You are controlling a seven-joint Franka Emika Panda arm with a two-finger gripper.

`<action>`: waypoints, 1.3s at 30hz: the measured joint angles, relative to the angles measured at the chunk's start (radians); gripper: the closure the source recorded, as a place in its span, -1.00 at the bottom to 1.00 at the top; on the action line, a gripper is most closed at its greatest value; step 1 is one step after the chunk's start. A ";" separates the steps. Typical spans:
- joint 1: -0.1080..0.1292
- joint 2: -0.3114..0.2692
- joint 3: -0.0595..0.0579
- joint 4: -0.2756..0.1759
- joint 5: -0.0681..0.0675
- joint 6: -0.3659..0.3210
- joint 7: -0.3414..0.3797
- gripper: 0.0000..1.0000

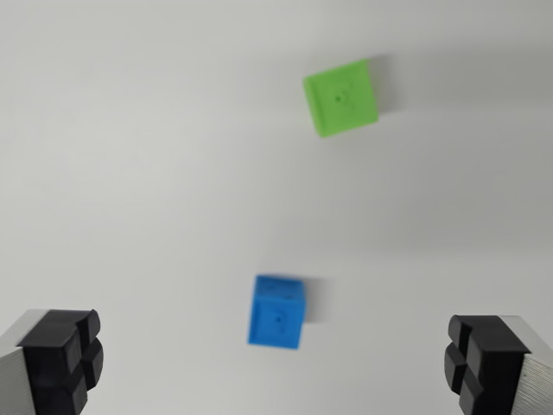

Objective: Stack cube

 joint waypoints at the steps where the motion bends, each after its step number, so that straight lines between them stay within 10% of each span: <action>1: 0.000 0.000 0.000 0.000 0.000 0.000 0.000 -1.00; 19: 0.000 0.000 0.000 -0.007 0.000 0.002 0.000 -1.00; 39: 0.000 -0.034 0.000 -0.116 0.000 0.073 0.004 -1.00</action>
